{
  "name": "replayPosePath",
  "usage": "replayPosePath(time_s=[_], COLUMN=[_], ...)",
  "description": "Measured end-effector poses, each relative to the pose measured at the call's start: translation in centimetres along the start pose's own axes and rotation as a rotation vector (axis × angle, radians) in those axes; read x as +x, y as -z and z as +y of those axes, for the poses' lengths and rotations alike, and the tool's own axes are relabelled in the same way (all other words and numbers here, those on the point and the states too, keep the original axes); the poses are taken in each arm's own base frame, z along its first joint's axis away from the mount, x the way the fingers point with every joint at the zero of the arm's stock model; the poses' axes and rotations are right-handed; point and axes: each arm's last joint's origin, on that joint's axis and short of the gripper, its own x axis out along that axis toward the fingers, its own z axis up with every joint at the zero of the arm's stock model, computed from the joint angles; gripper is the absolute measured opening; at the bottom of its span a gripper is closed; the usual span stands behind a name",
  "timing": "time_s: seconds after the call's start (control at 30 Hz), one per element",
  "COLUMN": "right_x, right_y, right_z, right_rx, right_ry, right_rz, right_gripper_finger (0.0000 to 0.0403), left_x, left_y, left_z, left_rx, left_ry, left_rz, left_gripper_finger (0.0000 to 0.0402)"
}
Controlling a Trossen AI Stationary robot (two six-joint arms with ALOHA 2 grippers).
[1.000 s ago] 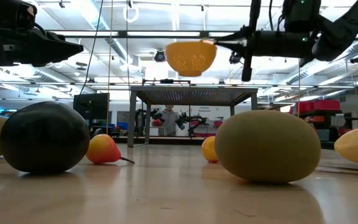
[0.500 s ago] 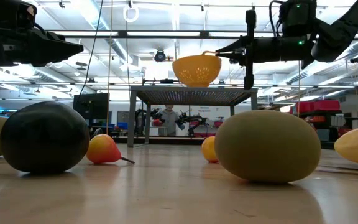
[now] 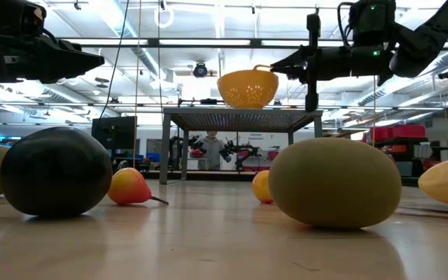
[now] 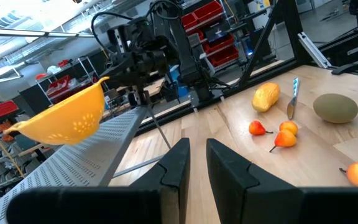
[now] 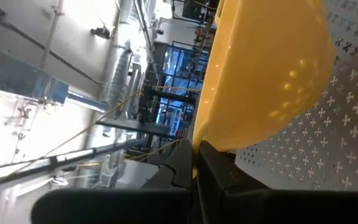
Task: Pick & Place Fruit
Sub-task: Put the yellow strainer bowl on the shelf
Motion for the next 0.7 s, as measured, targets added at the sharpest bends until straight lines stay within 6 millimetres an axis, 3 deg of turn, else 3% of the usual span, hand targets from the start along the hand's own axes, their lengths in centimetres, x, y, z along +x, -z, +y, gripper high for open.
replayPosePath(time_s=[0.3, 0.7], right_x=[-0.2, -1.1], right_y=[1.0, 4.8], right_z=[0.8, 1.9], right_rx=[0.050, 0.038], right_ry=[-0.051, -0.038], right_rz=[-0.074, -0.141], right_gripper_finger=[0.0006, 0.0006], left_x=[0.0, 0.0], left_y=[0.0, 0.0], left_z=[0.0, 0.0], left_rx=[0.000, 0.000], left_ry=[0.000, 0.000], left_rz=[0.000, 0.000], left_gripper_finger=[0.0064, 0.0064])
